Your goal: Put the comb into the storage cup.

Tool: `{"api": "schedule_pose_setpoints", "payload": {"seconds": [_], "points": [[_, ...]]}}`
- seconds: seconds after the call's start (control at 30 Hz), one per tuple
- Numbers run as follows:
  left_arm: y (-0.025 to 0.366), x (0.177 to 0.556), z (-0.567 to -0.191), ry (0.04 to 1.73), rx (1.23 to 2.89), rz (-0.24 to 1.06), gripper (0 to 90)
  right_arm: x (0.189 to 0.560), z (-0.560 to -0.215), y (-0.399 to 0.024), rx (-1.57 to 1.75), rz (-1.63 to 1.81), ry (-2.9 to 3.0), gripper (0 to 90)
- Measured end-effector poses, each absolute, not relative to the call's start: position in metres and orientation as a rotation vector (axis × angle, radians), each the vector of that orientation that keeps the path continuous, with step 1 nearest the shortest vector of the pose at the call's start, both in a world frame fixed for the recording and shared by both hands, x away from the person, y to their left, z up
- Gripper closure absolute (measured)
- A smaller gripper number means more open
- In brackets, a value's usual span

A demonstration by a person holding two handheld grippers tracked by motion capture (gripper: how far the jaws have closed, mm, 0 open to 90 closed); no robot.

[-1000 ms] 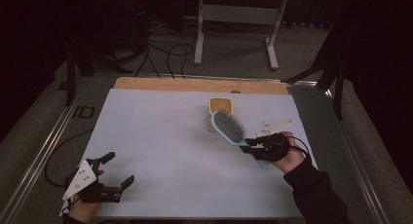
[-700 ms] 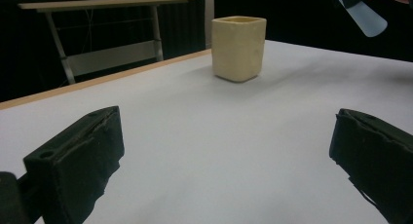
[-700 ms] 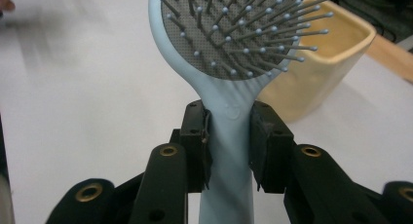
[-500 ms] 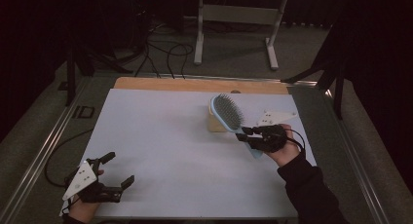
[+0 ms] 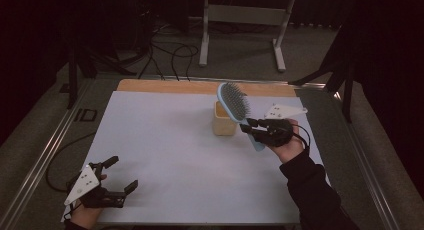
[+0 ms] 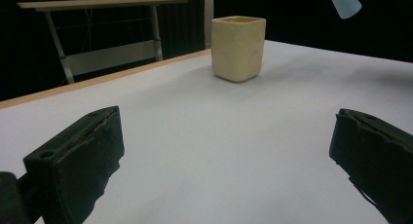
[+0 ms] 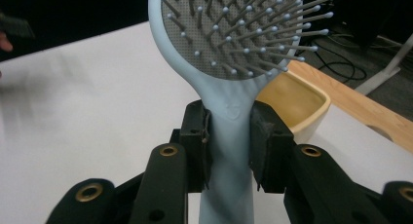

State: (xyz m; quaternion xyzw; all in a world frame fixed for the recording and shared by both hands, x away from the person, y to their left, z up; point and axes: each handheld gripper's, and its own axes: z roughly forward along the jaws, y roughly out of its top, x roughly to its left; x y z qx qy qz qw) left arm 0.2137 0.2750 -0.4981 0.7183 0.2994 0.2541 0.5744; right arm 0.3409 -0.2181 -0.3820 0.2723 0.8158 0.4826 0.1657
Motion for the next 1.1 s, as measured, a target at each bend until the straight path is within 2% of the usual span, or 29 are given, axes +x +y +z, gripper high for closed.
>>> {"api": "schedule_pose_setpoints", "payload": {"seconds": [0.63, 1.1], "points": [[0.276, 0.214, -0.498, 0.703, 1.676, 0.591, 0.0, 0.364, -0.359, -0.206, 0.816, 1.477, 2.151, 70.5], [0.276, 0.214, -0.499, 0.706, 1.676, 0.590, 0.0, 0.385, -0.359, -0.194, 0.852, 1.545, 2.046, 70.5]]}}
